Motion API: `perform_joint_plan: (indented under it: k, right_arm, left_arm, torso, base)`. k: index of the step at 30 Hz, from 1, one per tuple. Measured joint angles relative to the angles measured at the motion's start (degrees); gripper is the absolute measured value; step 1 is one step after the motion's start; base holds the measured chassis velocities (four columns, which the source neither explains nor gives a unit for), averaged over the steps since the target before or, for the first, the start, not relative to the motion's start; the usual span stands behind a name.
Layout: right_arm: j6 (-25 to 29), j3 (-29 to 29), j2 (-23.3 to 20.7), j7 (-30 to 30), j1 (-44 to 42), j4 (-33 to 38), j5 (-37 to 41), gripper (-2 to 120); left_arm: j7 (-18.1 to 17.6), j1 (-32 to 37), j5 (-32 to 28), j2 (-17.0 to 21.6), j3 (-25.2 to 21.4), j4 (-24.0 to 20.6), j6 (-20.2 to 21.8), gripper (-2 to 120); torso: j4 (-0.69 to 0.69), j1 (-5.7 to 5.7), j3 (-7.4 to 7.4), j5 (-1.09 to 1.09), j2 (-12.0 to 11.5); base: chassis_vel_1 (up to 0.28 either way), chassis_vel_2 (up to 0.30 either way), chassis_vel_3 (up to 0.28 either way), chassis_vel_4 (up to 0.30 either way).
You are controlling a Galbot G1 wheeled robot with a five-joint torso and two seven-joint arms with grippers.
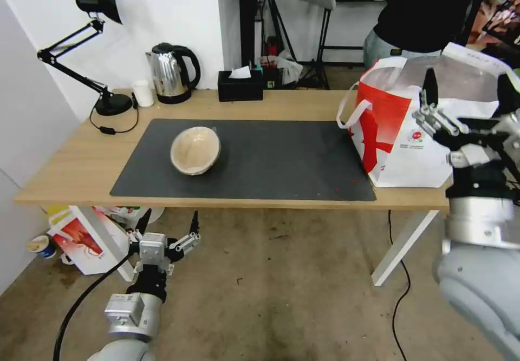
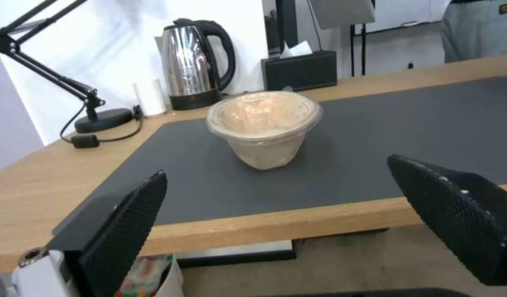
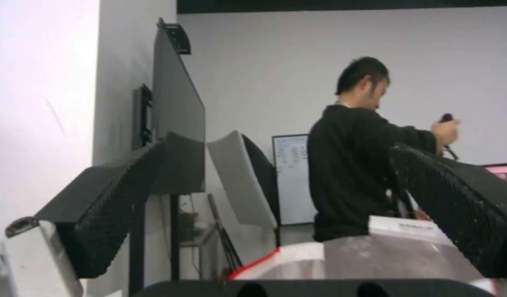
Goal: Pick up the trash from the table and place it into the takeout bag.
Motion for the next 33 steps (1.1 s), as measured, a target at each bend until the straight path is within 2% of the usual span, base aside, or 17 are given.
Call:
perform_joint_plan:
  k: [6,10,15,19,33]
  right_arm:
    - [-0.34,0.15,2.78,1.06,-7.98,1.66,-4.99,100]
    - [-1.29,-3.12,4.28,1.75,-12.01,1.26,-8.08,100]
    - [-2.16,-6.64,4.58,2.45,-13.22,1.02,-9.29,100]
    - [-2.90,-11.80,4.61,3.72,-14.67,0.15,-10.12,100]
    - [-3.62,-16.40,4.38,7.04,-16.76,-1.13,-9.73,100]
  left_arm:
    - [0.00,0.00,0.00,0.00,-0.01,0.00,0.00,100]
    - [0.00,0.00,0.00,0.00,0.00,0.00,0.00,100]
    - [0.00,0.00,0.00,0.00,0.00,0.00,0.00,100]
    - [0.00,0.00,0.00,0.00,0.00,0.00,0.00,100]
    - [0.00,0.00,0.00,0.00,0.00,0.00,0.00,100]
  torso:
    - [0.00,0.00,0.00,-0.01,0.00]
    - [0.00,0.01,0.00,-0.01,0.00]
    - [0.01,0.01,0.00,-0.01,0.00]
    - [0.01,0.01,0.00,0.00,-0.01]
    - [0.01,0.01,0.00,0.00,-0.01]
  base:
    - [0.000,0.000,0.000,0.000]
    - [0.000,0.000,0.000,0.000]
    - [0.000,0.000,0.000,0.000]
    - [0.000,0.000,0.000,0.000]
    - [0.000,0.000,0.000,0.000]
